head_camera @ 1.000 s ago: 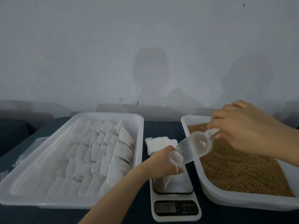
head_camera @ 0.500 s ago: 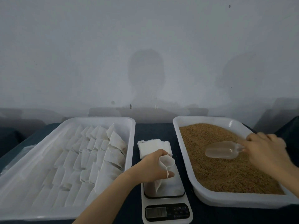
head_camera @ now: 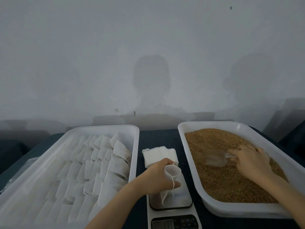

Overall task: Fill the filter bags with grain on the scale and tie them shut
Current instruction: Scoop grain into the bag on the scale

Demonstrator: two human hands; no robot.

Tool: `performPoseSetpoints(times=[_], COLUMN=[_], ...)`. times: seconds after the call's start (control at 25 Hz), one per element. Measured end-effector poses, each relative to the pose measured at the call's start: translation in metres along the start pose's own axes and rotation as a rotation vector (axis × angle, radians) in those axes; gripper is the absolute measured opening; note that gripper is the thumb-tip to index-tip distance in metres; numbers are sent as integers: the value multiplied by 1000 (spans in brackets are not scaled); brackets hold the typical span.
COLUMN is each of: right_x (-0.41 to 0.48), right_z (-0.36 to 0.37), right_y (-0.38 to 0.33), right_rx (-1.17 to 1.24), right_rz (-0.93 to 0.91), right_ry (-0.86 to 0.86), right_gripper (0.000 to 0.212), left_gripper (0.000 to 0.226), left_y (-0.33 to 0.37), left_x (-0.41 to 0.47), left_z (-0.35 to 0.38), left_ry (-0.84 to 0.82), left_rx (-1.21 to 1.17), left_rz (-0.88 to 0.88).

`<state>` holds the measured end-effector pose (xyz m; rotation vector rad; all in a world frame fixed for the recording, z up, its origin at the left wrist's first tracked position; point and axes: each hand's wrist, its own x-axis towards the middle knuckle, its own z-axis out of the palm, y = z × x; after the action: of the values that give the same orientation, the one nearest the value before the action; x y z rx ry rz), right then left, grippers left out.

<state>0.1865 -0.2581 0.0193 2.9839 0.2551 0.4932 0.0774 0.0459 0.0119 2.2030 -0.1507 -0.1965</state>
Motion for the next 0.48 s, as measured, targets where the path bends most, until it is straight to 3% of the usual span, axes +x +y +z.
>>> performPoseSetpoints(times=[0.2, 0.48], right_x=[-5, -15], right_z=[-1, -10], right_y=[9, 30], right_rx=[237, 345], right_rz=[32, 57], right_ry=[-75, -151], right_gripper=[21, 28], left_gripper=[54, 54], left_y=[1, -1], left_x=[0, 0], left_z=[0, 0], left_ry=[-5, 1], left_rx=[4, 13], left_rz=[-4, 8])
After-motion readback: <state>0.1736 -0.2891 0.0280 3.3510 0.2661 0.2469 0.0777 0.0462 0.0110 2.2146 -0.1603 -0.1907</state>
